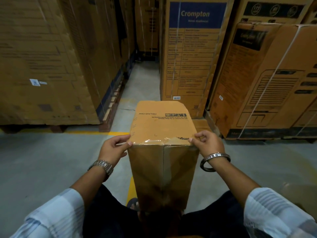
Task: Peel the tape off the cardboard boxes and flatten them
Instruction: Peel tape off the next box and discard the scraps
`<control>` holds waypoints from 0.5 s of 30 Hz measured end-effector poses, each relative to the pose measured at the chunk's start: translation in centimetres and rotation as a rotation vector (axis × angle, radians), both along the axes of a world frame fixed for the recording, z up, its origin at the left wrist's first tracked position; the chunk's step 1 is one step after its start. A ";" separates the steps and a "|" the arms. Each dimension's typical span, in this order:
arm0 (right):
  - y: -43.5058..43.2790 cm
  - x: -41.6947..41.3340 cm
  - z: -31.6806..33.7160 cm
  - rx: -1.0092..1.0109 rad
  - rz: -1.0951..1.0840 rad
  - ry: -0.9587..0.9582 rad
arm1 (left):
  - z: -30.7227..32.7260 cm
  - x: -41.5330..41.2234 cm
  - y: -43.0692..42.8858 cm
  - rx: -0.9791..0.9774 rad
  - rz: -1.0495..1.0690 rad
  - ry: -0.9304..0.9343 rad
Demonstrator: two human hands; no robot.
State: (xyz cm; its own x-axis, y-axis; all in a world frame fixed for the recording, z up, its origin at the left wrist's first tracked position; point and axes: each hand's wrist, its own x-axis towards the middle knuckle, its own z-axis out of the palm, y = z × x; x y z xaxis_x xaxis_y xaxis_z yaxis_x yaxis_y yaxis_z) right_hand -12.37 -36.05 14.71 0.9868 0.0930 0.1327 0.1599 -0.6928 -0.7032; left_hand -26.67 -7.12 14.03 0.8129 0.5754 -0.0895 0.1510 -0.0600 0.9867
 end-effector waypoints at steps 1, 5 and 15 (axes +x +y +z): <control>-0.2 0.2 0.0 0.000 0.010 -0.008 | 0.1 0.0 0.0 -0.008 0.009 0.003; -0.7 0.7 -0.6 -0.011 0.028 -0.062 | 0.4 0.1 0.2 0.035 0.019 0.014; 2.9 -1.9 1.9 -0.457 0.552 -0.253 | 2.0 0.6 1.0 0.364 -0.249 0.088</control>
